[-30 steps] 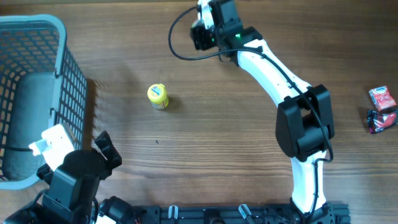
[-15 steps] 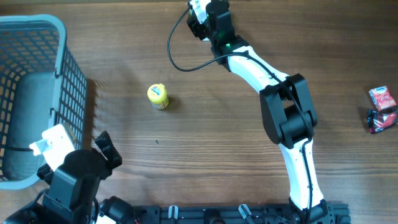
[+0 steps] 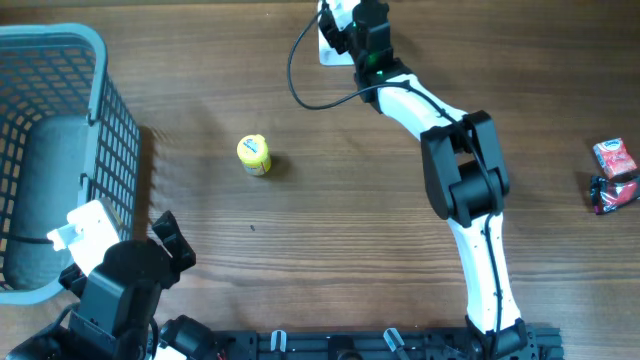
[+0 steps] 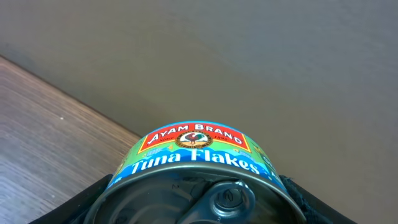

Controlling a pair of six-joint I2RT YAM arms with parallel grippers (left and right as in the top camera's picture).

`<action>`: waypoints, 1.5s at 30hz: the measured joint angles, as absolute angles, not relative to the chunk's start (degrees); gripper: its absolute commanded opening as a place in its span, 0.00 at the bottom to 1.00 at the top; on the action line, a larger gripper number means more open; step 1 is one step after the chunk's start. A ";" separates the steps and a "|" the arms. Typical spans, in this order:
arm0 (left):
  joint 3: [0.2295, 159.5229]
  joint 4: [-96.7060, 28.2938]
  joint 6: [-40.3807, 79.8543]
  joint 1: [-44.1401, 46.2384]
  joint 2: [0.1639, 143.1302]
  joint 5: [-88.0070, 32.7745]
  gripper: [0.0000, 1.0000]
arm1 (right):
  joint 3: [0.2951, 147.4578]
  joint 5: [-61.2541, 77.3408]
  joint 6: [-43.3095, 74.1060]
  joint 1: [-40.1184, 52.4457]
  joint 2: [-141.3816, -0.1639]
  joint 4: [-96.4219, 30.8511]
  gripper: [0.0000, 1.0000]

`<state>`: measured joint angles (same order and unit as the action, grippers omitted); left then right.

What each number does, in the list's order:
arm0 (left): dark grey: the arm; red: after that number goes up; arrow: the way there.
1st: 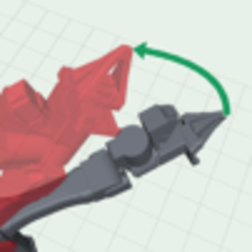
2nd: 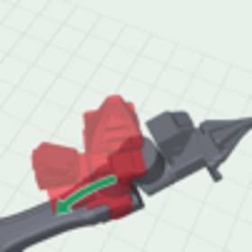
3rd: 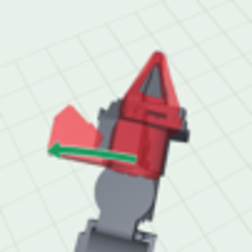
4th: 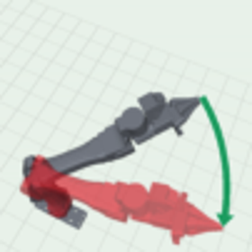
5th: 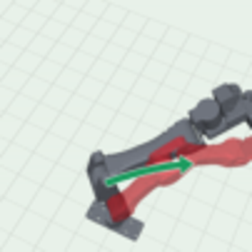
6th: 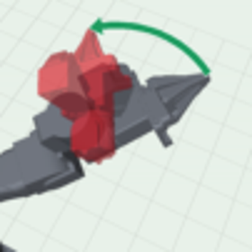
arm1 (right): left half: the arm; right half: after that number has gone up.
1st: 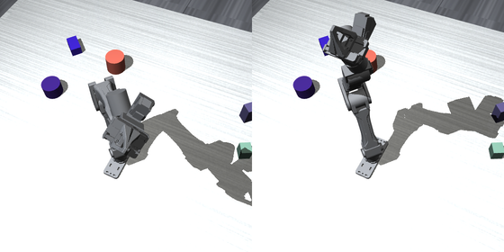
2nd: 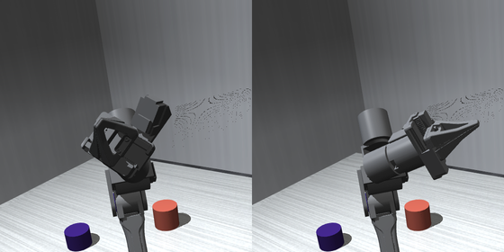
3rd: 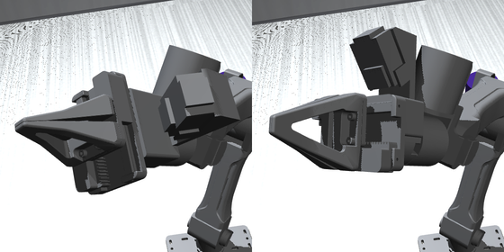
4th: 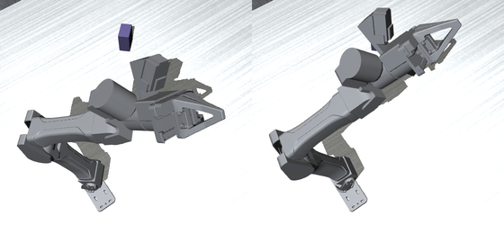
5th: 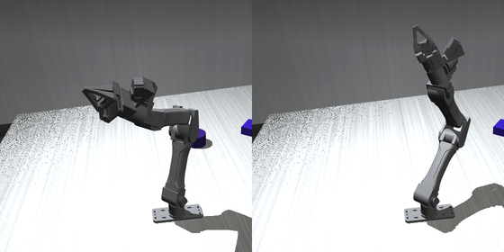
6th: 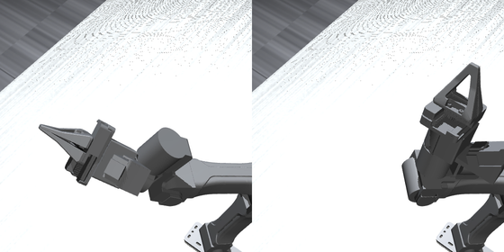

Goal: Scan the item barcode
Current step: 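Raise the tuna can label to the white scanner, then carry the tuna can right and set it on the table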

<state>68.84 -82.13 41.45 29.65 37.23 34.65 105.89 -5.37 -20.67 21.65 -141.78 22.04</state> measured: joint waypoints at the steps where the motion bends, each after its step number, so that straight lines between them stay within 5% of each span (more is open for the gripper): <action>1: 68.84 -82.15 41.45 29.65 37.23 34.70 1.00 | 105.89 -5.08 -20.71 21.82 -141.88 22.44 0.63; 27: 68.84 -82.15 41.45 29.65 37.23 35.68 1.00 | 105.89 -9.65 -20.08 22.24 -137.67 18.31 0.59; 32: 68.73 -82.13 41.67 29.65 37.23 35.64 1.00 | 105.97 -19.31 -20.73 22.20 -124.22 4.12 0.59; 37: 68.60 -81.97 42.28 29.65 37.21 35.27 1.00 | 107.02 -32.42 -17.28 18.83 -117.82 -26.65 0.60; 45: 68.58 -81.84 42.30 29.65 37.23 34.11 1.00 | 106.06 -22.98 0.36 0.27 -118.52 -55.35 0.57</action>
